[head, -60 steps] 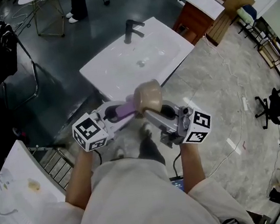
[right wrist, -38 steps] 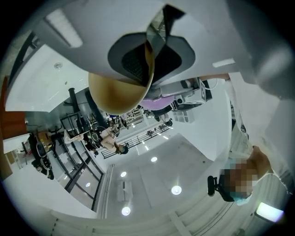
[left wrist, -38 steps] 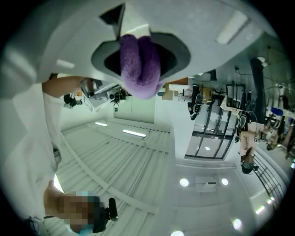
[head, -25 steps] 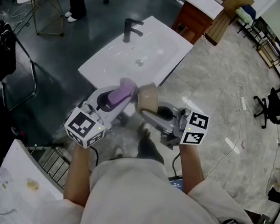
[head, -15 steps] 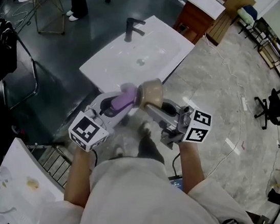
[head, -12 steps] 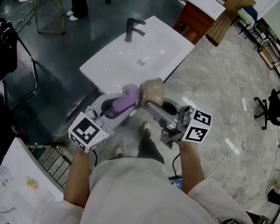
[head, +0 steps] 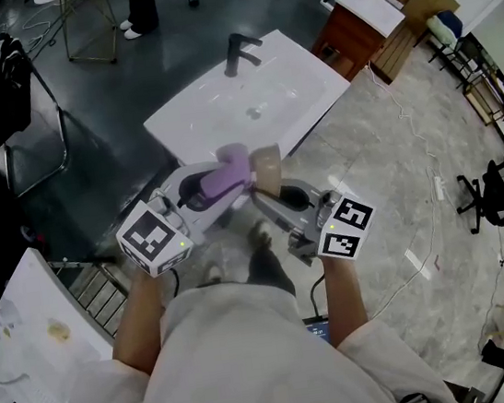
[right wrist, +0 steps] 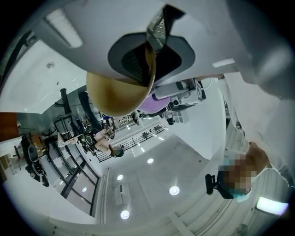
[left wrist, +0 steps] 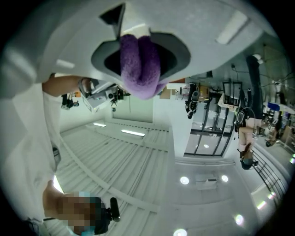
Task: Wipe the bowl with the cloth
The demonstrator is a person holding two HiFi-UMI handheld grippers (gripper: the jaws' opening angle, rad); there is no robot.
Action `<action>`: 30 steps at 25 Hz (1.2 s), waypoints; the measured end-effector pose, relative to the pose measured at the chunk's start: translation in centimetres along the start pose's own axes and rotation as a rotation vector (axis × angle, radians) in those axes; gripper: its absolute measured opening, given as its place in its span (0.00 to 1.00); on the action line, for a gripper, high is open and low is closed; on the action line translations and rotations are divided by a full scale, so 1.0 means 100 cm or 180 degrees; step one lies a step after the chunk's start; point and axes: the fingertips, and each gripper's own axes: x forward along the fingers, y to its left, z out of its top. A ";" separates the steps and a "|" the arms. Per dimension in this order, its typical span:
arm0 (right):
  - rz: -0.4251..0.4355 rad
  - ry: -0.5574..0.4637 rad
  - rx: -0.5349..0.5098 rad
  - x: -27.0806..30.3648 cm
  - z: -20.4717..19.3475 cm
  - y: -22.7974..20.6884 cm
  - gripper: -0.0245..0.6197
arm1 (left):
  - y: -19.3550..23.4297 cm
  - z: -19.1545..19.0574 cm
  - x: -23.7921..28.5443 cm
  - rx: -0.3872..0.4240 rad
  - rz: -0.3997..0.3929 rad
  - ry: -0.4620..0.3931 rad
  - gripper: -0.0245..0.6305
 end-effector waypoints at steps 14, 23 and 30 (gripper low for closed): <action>0.0361 -0.0460 0.0307 -0.003 0.028 0.019 0.08 | 0.031 -0.016 0.001 0.0145 0.0411 0.0285 0.21; -0.0113 -0.0413 0.0181 0.000 0.023 -0.002 0.08 | 0.001 -0.027 0.001 0.0158 0.0189 0.0335 0.21; -0.0169 -0.0184 0.0067 0.004 0.010 -0.003 0.08 | -0.001 -0.015 -0.001 0.0126 0.0190 0.0255 0.21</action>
